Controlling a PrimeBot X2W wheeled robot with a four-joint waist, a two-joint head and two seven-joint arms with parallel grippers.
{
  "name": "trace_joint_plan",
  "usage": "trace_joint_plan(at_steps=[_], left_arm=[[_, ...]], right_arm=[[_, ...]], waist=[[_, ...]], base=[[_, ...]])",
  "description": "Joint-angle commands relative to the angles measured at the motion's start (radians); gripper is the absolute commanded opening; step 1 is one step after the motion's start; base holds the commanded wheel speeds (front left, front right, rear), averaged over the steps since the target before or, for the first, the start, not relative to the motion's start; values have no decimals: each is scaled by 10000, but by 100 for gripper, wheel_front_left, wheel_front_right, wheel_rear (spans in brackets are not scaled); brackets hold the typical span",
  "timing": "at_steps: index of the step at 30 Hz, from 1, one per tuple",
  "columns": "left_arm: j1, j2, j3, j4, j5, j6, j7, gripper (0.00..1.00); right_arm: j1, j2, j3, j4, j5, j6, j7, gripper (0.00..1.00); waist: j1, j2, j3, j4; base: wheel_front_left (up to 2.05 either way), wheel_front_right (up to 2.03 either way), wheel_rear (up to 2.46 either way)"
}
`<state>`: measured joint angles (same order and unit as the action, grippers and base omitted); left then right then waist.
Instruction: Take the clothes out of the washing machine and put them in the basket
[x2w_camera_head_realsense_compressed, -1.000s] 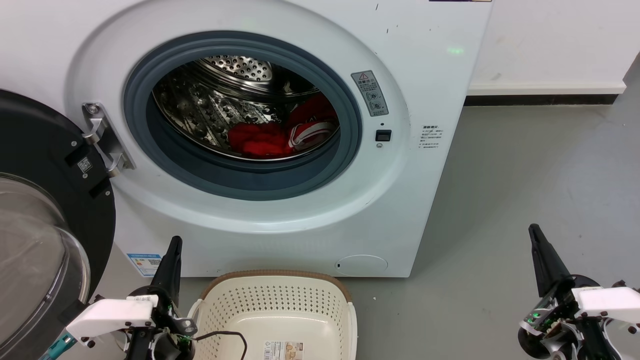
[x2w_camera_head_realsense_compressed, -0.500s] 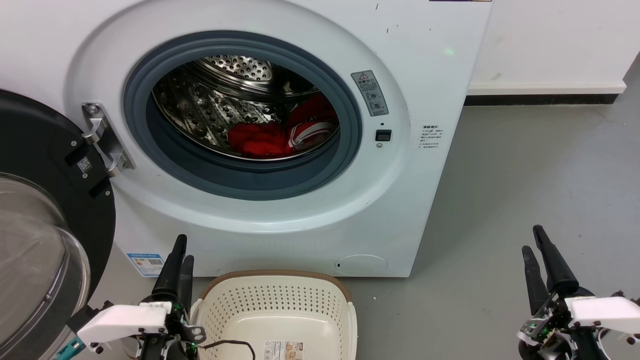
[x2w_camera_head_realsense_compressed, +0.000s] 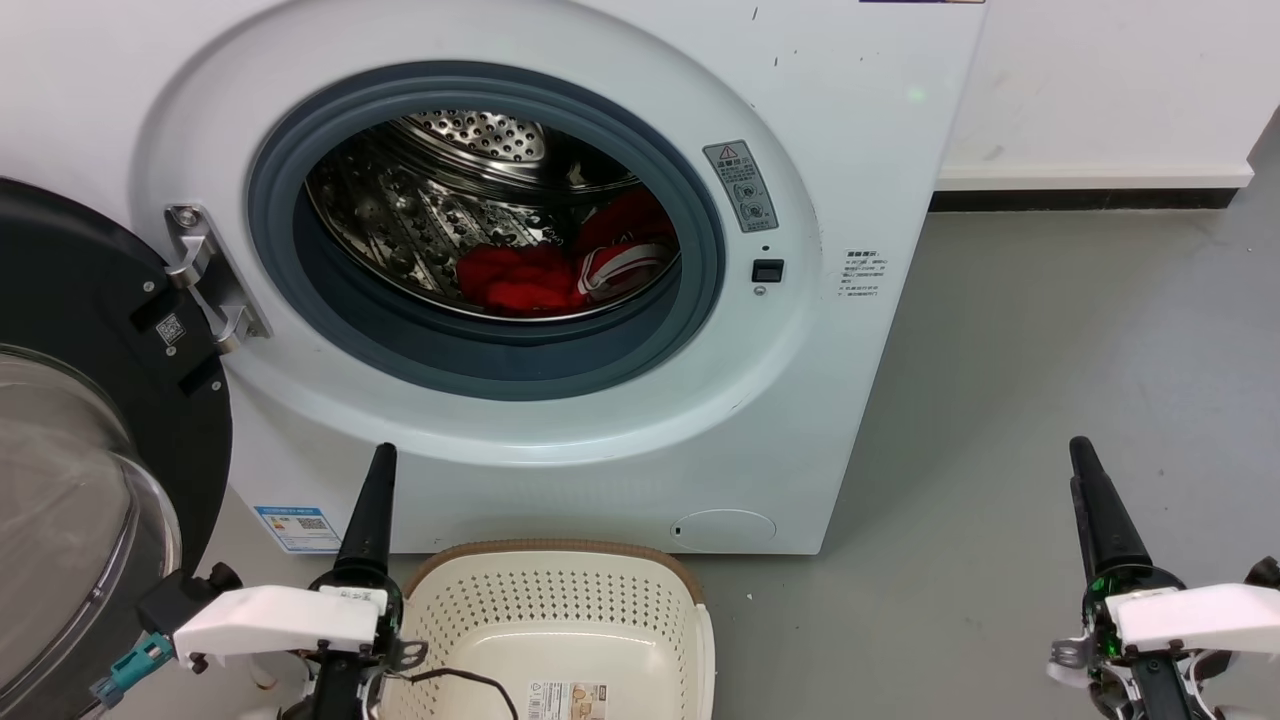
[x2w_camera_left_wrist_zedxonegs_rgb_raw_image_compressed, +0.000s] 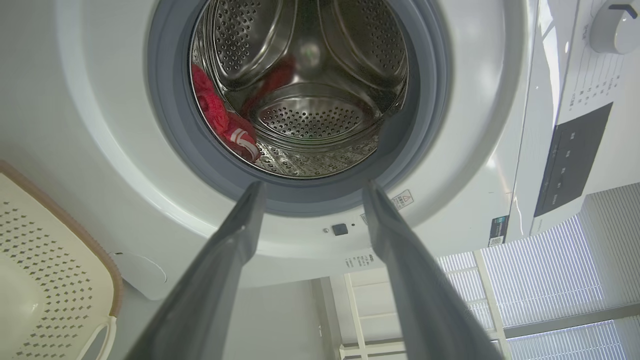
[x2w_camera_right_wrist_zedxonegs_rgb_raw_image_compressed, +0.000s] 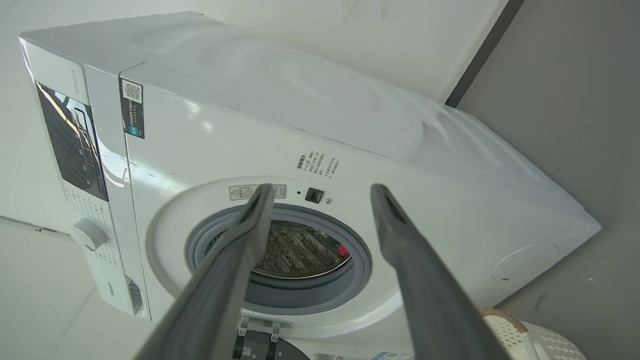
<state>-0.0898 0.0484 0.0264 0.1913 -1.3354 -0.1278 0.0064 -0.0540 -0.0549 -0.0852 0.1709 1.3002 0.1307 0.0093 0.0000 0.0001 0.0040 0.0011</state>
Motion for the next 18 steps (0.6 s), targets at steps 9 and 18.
trace_joint_plan(at_steps=[9,18], left_arm=[[-336,24,-285,-375,1946,36,-411,100],[-358,24,-549,-340,3682,180,-735,100]], right_arm=[[116,2,204,-506,-2217,2,-420,100],[234,6,298,-733,-4073,1,-744,100]], waist=[[0,-1,-5,3],[0,-1,-14,13]], base=[[0,0,0],[0,0,0]])
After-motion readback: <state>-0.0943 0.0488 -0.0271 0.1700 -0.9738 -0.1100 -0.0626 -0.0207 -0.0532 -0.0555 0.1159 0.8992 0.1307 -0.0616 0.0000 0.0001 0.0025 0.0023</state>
